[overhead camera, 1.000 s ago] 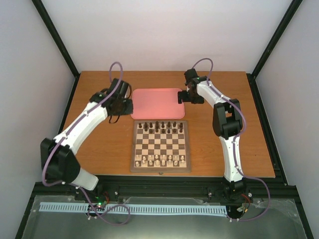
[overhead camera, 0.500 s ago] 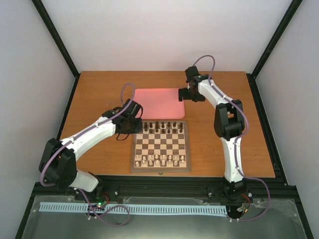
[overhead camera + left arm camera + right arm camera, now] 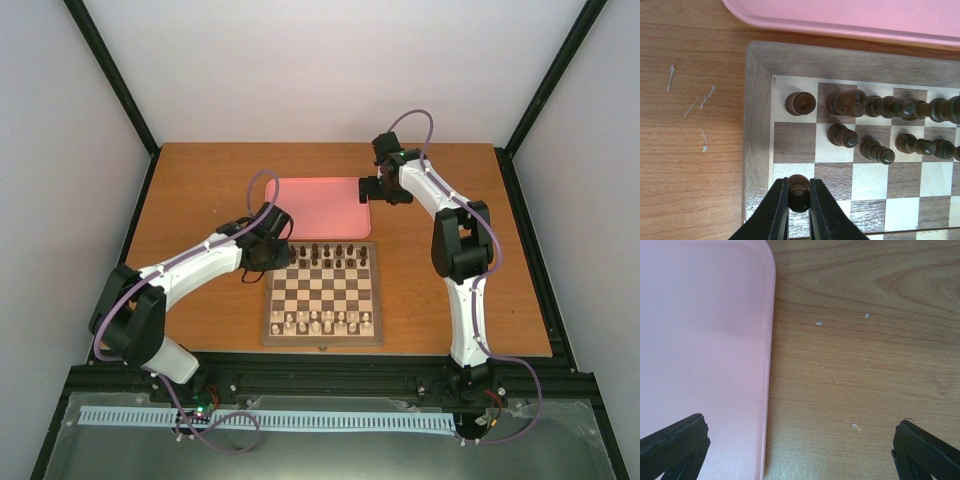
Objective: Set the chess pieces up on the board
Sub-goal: Place the chess piece on the chessboard.
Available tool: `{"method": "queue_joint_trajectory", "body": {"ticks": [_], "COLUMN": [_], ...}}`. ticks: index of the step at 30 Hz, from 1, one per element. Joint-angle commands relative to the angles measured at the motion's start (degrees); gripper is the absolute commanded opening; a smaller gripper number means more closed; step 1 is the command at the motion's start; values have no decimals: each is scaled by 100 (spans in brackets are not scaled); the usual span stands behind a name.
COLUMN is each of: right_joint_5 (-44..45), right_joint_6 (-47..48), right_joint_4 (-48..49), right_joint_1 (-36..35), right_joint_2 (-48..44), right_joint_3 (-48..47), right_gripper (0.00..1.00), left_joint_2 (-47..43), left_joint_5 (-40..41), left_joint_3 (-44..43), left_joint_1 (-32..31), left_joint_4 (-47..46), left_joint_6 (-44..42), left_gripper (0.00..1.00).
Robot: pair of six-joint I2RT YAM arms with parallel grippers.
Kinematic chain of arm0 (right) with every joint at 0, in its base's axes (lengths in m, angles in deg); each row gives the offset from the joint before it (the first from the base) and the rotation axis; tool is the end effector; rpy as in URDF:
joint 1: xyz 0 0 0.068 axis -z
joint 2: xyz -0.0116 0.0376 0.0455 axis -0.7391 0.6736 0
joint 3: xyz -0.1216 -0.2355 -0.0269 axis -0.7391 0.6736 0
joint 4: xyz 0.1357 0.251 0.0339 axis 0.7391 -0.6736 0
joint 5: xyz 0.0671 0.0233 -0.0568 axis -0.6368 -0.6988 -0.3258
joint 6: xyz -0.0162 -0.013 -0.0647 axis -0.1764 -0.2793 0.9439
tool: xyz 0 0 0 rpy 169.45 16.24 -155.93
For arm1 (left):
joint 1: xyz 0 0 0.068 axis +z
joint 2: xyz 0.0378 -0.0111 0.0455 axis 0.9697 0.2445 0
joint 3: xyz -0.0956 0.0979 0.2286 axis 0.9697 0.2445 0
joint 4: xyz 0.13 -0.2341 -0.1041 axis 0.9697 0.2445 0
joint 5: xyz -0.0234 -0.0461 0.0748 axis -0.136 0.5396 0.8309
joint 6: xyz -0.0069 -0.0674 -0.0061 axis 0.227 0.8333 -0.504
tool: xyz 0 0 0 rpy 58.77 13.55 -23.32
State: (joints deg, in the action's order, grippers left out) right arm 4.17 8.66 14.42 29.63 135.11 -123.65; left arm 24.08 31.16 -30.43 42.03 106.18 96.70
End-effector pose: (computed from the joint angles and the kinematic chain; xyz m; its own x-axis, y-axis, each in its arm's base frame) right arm 0.4839 0.1567 0.1722 -0.9292 -0.0485 -0.3664 -0.0822 0.9936 0.0769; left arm 0.2742 -0.1767 0.1783 -0.9166 -0.1276 -0.3790 -0.0640 0.9823 -0.1758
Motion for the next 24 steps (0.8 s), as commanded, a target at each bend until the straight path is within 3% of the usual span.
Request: {"method": "queue_joint_trajectory", "body": {"ticks": [1, 24], "right_joint_5": [90, 46], "right_joint_6": [24, 44], "right_joint_4": [42, 42], "right_joint_1": [39, 45], "right_joint_2": [-213, -68], "right_joint_3": [49, -16], "right_gripper": [100, 100], "left_joint_2": [63, 650], "left_joint_5": [165, 383], "left_joint_3": [152, -18], "left_joint_1": [-45, -45], "left_joint_4": [-334, -718], "left_joint_6": [258, 261], "left_gripper": [3, 4]}}
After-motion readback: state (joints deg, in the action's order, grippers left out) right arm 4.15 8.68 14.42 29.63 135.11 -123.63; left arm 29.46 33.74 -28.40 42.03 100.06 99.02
